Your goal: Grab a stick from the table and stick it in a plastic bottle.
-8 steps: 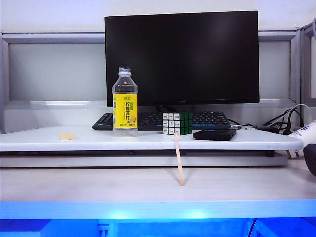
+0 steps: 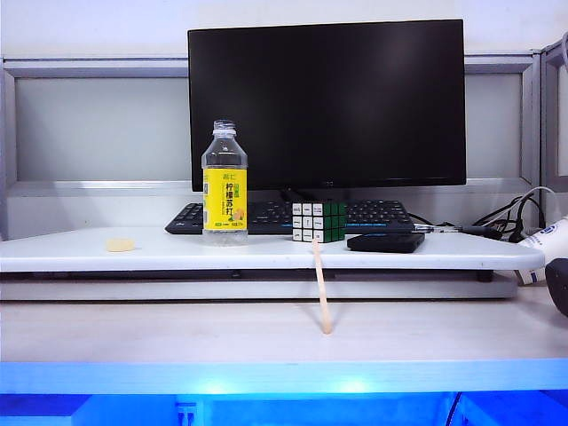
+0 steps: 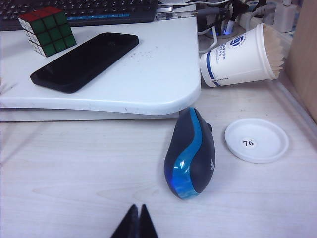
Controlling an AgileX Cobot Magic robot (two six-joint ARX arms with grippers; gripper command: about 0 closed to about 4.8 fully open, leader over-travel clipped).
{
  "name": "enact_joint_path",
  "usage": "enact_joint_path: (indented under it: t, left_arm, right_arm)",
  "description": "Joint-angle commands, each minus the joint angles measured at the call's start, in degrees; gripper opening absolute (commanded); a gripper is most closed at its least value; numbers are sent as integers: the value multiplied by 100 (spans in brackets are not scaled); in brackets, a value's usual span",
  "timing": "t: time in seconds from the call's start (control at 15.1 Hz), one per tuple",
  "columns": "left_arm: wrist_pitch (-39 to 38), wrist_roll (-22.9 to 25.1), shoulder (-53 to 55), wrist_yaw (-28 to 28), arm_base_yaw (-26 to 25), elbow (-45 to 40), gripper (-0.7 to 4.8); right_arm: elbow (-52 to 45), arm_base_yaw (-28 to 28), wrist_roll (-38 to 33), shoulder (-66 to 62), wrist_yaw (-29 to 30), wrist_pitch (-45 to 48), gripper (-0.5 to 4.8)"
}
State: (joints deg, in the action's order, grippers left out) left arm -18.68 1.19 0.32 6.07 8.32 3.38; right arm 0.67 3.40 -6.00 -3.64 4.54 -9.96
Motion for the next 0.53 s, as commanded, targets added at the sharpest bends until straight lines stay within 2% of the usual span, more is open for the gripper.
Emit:
enact_joint_path:
  t: [0.07, 0.13, 0.2, 0.4, 0.53]
  left_arm:
    - [-11, -81, 0, -304, 0, -4, -6]
    - [9, -79, 0, -501, 0, -4, -6]
    - [142, -13, 0, -1246, 0, -4, -6]
    - [146, 22, 0, -1923, 4, -4, -6]
    - [140, -59, 0, -2159, 4, -4, -5]
  right_arm:
    - [-20, 4, 4, -4, 7, 0, -4]
    - [-20, 7, 2, -4, 20, 11, -4]
    - [-20, 7, 0, -4, 125, 44, -4]
    - [-9, 20, -9, -4, 514, 116, -4]
    - [4, 24, -55, -4, 815, 131, -4]
